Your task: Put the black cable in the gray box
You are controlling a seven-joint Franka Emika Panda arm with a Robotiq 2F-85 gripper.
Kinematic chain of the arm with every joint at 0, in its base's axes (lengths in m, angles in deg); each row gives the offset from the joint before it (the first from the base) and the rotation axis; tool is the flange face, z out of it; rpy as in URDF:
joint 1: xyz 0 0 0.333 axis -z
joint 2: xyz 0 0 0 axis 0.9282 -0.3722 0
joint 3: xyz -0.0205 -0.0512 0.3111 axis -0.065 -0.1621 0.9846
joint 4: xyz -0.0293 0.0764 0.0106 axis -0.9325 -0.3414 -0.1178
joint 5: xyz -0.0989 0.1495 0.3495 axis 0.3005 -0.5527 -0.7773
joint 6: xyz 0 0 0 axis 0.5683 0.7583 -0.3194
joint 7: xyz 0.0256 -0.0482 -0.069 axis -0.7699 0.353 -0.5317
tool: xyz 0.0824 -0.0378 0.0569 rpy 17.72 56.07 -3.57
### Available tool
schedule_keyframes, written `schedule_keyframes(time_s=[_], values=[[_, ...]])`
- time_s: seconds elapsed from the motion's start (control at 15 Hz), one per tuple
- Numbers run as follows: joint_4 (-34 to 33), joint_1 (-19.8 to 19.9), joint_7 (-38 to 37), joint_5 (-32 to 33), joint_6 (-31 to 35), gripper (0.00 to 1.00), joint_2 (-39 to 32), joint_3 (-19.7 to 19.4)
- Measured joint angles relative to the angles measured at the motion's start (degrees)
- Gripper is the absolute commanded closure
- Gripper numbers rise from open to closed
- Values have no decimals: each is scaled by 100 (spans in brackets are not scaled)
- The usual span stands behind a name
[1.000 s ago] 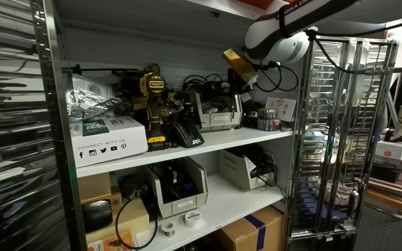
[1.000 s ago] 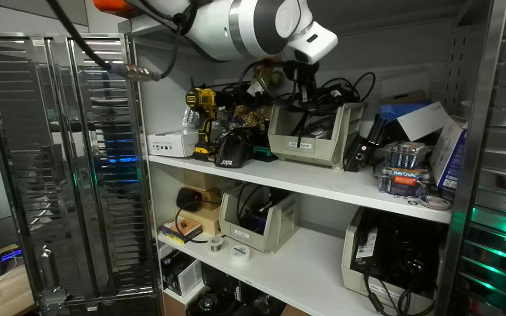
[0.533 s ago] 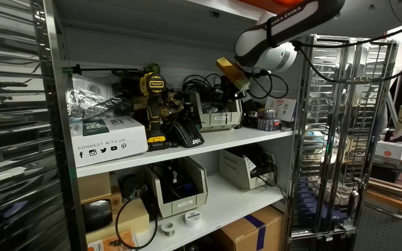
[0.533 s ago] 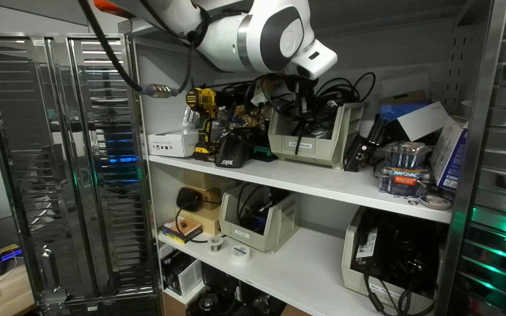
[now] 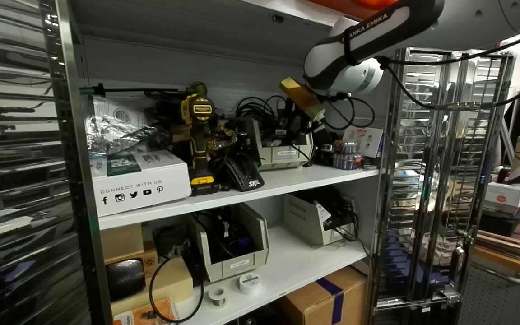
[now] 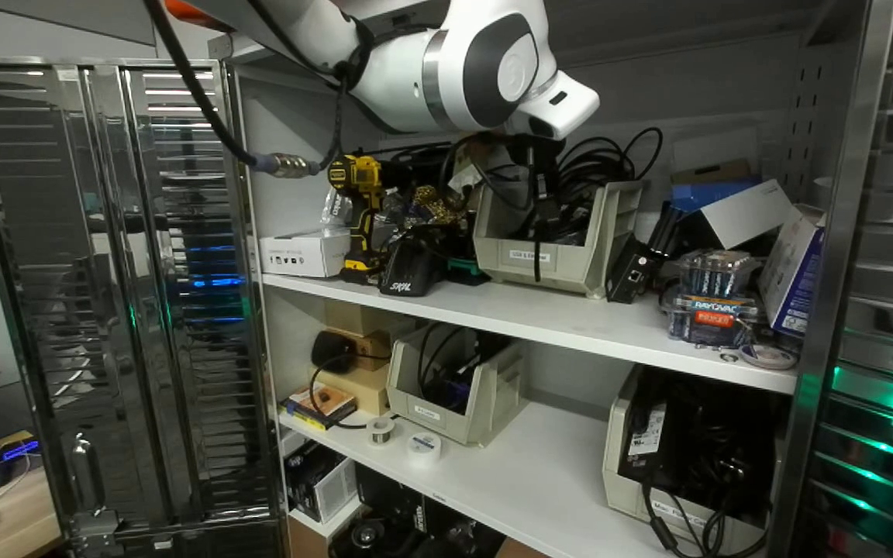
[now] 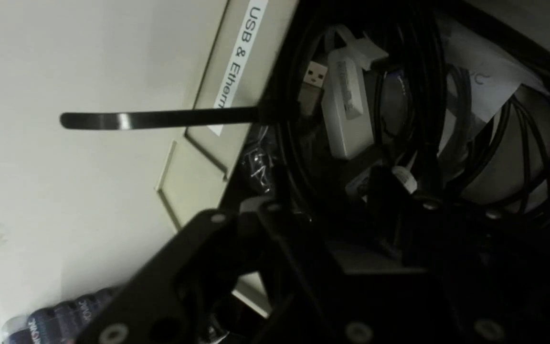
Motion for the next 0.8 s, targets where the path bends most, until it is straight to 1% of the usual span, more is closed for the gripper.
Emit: schedule_keyframes(time_s=[0.07, 0.13, 0.2, 0.47, 0.8], values=[[18, -4, 10, 0, 0, 14, 22, 0], [38, -10, 28, -5, 0, 5, 49, 1], [71, -13, 67, -23, 0, 1, 88, 9], [363, -43, 273, -109, -196, 0, 491, 79], [1308, -96, 396, -8, -846, 0, 1298, 83]])
